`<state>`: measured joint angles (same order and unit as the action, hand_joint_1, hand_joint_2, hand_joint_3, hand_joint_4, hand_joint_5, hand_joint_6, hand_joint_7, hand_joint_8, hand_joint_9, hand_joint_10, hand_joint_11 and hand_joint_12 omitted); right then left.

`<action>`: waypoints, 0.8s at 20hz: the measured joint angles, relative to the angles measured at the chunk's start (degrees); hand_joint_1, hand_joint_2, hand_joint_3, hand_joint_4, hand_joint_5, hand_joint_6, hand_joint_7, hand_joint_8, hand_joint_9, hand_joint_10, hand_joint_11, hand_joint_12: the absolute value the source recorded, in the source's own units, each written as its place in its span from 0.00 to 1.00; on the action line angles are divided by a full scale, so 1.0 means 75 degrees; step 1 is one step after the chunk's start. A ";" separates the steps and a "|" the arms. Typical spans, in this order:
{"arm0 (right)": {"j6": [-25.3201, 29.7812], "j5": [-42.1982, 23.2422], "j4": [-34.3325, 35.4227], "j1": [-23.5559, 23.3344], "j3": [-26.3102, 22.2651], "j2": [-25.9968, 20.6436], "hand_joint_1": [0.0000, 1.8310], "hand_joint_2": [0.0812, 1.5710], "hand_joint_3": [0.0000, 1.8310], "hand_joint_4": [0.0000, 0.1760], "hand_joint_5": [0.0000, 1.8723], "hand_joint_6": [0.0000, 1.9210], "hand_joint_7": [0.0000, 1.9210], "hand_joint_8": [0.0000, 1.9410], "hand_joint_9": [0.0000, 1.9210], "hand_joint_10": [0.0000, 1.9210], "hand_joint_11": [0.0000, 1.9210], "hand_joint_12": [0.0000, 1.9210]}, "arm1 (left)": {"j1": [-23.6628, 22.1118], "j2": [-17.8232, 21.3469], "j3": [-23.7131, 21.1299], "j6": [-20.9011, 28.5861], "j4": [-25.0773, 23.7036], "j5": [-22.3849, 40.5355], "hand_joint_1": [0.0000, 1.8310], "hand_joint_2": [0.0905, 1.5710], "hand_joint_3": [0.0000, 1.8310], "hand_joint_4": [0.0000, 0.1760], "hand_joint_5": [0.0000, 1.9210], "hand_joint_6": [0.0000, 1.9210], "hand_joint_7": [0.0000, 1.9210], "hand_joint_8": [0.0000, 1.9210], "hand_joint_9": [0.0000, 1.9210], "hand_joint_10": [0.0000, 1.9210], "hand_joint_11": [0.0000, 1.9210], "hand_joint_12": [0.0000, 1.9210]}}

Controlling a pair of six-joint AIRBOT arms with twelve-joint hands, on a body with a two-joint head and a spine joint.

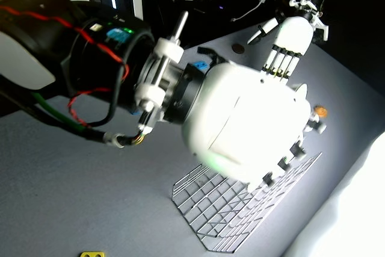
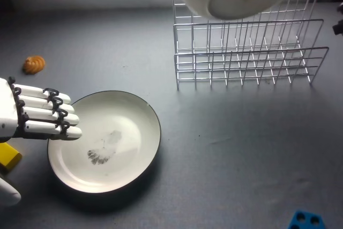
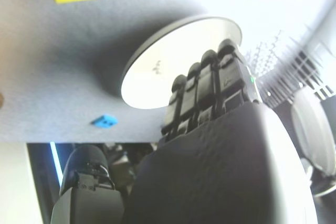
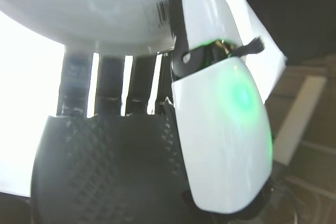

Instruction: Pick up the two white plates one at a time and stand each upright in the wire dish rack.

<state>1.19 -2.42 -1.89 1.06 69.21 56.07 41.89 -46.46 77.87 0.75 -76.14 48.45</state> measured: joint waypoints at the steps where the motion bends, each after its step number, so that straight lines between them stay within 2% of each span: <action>1: -0.0006 0.0079 0.0000 0.0000 0.0009 0.0000 0.76 0.67 0.00 0.00 0.53 0.51 0.59 0.35 0.49 0.56 0.42 0.65 | 0.0012 -0.0029 0.0023 0.0000 0.0003 -0.0009 0.00 0.66 0.00 0.00 0.00 0.00 0.00 0.00 0.00 0.00 0.00 0.00; 3: -0.0093 0.0166 0.0061 -0.0003 0.0026 0.0003 0.76 0.67 0.00 0.00 0.54 0.50 0.60 0.35 0.48 0.57 0.41 0.66 | 0.0044 -0.0073 0.0032 -0.0003 0.0000 -0.0029 0.00 0.65 0.00 0.00 0.00 0.00 0.00 0.00 0.00 0.00 0.00 0.00; 4: -0.0248 0.0198 0.0189 -0.0009 0.0032 0.0012 0.75 0.67 0.00 0.00 0.53 0.51 0.58 0.38 0.47 0.59 0.39 0.68 | 0.0044 -0.0073 0.0032 0.0000 -0.0017 -0.0029 0.00 0.65 0.00 0.00 0.00 0.00 0.00 0.00 0.00 0.00 0.00 0.00; 8: -0.0536 0.0466 0.0268 -0.0154 0.0119 0.0082 0.75 0.67 0.00 0.00 0.54 0.51 0.59 0.37 0.46 0.58 0.40 0.68 | 0.0044 -0.0073 0.0032 0.0003 0.0006 -0.0055 0.00 0.66 0.00 0.00 0.00 0.00 0.00 0.00 0.00 0.00 0.00 0.00; 11: -0.0597 0.0536 0.0315 -0.0172 0.0210 0.0143 0.75 0.69 0.00 0.00 0.51 0.56 0.56 0.41 0.45 0.61 0.39 0.67 | 0.0044 -0.0073 0.0038 0.0023 0.0006 -0.0067 0.00 0.66 0.00 0.00 0.00 0.00 0.00 0.00 0.00 0.00 0.00 0.00; 14: -0.0612 0.0548 0.0312 -0.0172 0.0364 0.0187 0.75 0.69 0.00 0.00 0.51 0.56 0.56 0.41 0.45 0.60 0.39 0.68 | 0.0044 -0.0073 0.0038 0.0023 0.0003 -0.0070 0.00 0.66 0.00 0.00 0.00 0.00 0.00 0.00 0.00 0.00 0.00 0.00; 16: -0.0612 0.0577 0.0312 -0.0160 0.0452 0.0195 0.75 0.68 0.00 0.00 0.52 0.53 0.56 0.41 0.44 0.62 0.36 0.72 | 0.0041 -0.0079 0.0058 0.0023 0.0003 -0.0087 0.00 0.66 0.00 0.00 0.00 0.00 0.00 0.00 0.00 0.00 0.00 0.00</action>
<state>-3.40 1.91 0.45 -0.14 72.60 57.54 42.19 -47.05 78.30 0.93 -76.12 47.79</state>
